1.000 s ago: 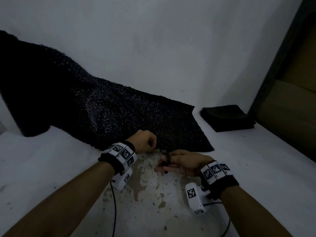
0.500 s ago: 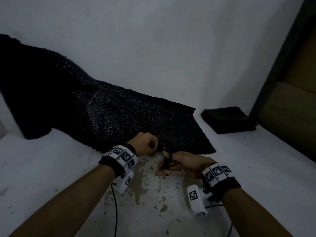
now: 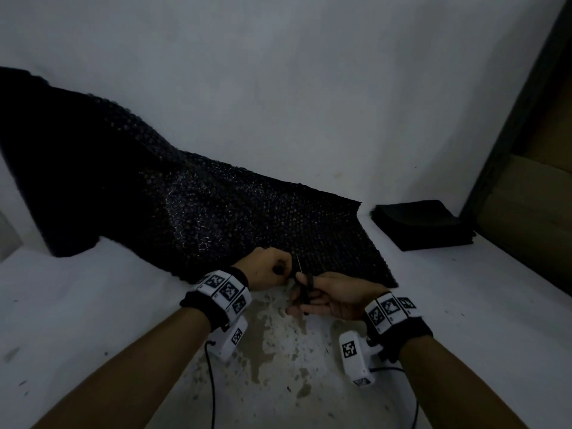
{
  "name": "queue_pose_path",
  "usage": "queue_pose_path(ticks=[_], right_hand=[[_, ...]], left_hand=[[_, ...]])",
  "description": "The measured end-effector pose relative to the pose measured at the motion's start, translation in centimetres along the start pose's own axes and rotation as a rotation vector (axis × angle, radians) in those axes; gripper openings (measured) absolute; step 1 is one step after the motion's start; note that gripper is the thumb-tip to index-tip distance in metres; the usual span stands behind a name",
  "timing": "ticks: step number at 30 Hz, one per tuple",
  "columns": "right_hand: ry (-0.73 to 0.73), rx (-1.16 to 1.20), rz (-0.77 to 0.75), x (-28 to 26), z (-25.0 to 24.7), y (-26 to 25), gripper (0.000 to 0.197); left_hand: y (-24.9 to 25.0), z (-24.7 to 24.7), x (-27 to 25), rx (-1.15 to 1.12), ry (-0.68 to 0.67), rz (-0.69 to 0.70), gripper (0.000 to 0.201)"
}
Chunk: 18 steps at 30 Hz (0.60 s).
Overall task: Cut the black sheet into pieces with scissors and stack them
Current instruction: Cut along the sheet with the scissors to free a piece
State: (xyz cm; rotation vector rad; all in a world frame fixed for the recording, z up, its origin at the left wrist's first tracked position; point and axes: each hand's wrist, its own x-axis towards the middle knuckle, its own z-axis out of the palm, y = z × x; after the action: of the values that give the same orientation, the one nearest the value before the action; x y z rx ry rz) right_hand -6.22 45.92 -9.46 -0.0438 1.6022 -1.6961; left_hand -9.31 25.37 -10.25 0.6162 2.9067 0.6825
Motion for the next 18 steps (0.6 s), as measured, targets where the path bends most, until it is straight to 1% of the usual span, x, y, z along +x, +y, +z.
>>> queue_pose_path(ticks=[3, 5, 10, 12, 15, 18], right_hand=[[-0.028, 0.062, -0.009, 0.16, -0.19, 0.03, 0.037], [-0.023, 0.073, -0.018, 0.21, -0.19, 0.10, 0.034], [-0.003, 0.080, -0.041, 0.39, -0.37, 0.32, 0.024], [0.004, 0.067, -0.040, 0.51, -0.27, 0.37, 0.025], [0.004, 0.047, -0.036, 0.55, -0.28, 0.46, 0.035], [-0.018, 0.054, -0.026, 0.26, -0.34, 0.44, 0.034]], left_hand=[[-0.01, -0.09, -0.10, -0.013, 0.003, 0.022, 0.016], [-0.04, -0.09, -0.10, -0.015, 0.007, 0.030, 0.011], [-0.15, -0.11, -0.05, -0.013, 0.008, 0.025, 0.016], [-0.15, -0.16, -0.10, -0.013, 0.009, 0.020, 0.018], [-0.33, -0.16, -0.08, -0.031, 0.004, 0.013, 0.019], [-0.29, -0.21, -0.27, -0.030, 0.005, 0.018, 0.013]])
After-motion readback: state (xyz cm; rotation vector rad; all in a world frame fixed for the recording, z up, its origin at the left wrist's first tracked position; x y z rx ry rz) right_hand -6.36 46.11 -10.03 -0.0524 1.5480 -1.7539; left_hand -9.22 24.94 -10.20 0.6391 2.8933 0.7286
